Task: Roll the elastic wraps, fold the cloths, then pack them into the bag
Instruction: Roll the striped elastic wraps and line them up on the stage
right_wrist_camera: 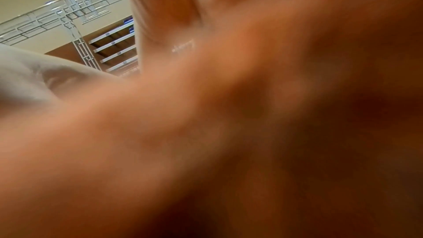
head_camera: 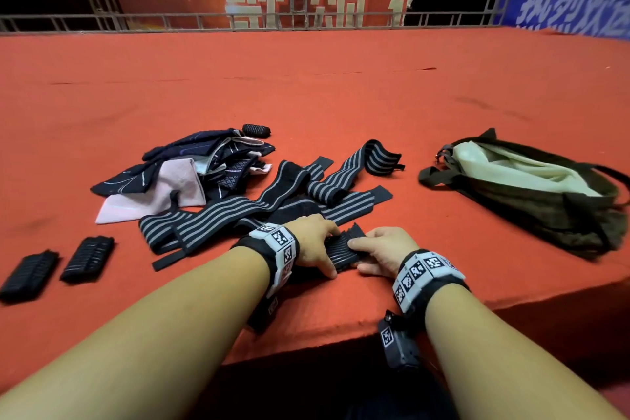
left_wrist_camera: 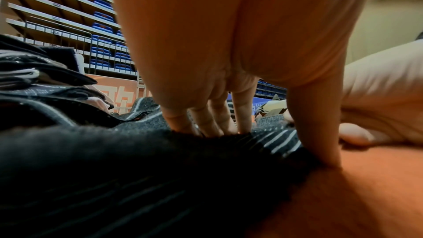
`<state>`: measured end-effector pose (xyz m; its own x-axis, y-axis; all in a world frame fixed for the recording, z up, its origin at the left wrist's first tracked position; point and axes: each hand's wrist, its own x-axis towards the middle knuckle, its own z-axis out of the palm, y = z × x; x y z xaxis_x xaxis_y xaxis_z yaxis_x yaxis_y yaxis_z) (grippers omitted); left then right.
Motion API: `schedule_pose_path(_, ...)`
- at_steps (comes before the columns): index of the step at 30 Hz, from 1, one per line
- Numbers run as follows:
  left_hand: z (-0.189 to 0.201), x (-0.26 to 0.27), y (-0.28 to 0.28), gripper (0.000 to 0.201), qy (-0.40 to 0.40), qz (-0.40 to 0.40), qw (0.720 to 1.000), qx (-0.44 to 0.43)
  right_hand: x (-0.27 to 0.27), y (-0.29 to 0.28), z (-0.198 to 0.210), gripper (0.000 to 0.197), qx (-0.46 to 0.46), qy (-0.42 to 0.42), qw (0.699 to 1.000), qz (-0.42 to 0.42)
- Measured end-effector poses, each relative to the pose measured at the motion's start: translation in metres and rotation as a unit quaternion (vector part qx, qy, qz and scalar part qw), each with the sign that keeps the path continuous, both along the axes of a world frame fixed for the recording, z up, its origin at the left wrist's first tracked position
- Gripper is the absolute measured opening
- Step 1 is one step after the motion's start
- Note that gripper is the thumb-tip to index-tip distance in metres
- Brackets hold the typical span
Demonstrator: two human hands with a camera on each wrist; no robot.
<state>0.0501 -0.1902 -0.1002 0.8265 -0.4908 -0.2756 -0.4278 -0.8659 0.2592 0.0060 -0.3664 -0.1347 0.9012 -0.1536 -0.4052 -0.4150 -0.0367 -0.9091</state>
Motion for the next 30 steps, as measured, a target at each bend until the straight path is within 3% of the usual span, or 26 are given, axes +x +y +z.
schedule_pose_path(6, 0.002, 0.003, 0.004, 0.094, 0.037, 0.008, 0.999, -0.018, -0.004, -0.002, -0.001, 0.017, -0.005, -0.023, 1.0, 0.002)
schedule_pose_path(11, 0.012, -0.002, 0.017, 0.051, 0.033, 0.047, 0.998, -0.014, -0.005, -0.006, -0.005, 0.013, 0.012, -0.048, 0.998, -0.036)
schedule_pose_path(14, 0.021, -0.011, 0.034, 0.04, 0.02, 0.05, 0.998, 0.036, -0.002, -0.006, -0.006, 0.013, -0.042, -0.049, 0.997, -0.04)
schedule_pose_path(18, 0.026, -0.022, 0.065, 0.05, 0.084, 0.071, 0.993, 0.037, 0.005, 0.001, -0.002, 0.014, -0.153, -0.081, 0.985, -0.024)
schedule_pose_path(20, 0.024, -0.027, 0.08, 0.054, 0.193, 0.128, 0.968, -0.097, 0.01, 0.009, 0.006, 0.014, -0.196, -0.097, 0.976, -0.006)
schedule_pose_path(22, 0.026, -0.035, 0.092, 0.054, 0.301, 0.164, 0.911, -0.23, 0.018, 0.019, 0.015, 0.014, -0.224, -0.113, 0.968, 0.007)
schedule_pose_path(25, 0.029, -0.042, 0.104, 0.065, 0.371, 0.157, 0.874, -0.27, 0.031, 0.032, 0.022, 0.021, -0.259, -0.115, 0.958, 0.035)
schedule_pose_path(27, 0.026, -0.044, 0.111, 0.072, 0.376, 0.143, 0.887, -0.228, 0.036, 0.036, 0.019, 0.029, -0.291, -0.09, 0.95, 0.069)
schedule_pose_path(30, 0.016, -0.04, 0.119, 0.071, 0.272, 0.081, 0.949, -0.138, 0.034, 0.035, 0.016, 0.032, -0.363, -0.075, 0.922, 0.11)
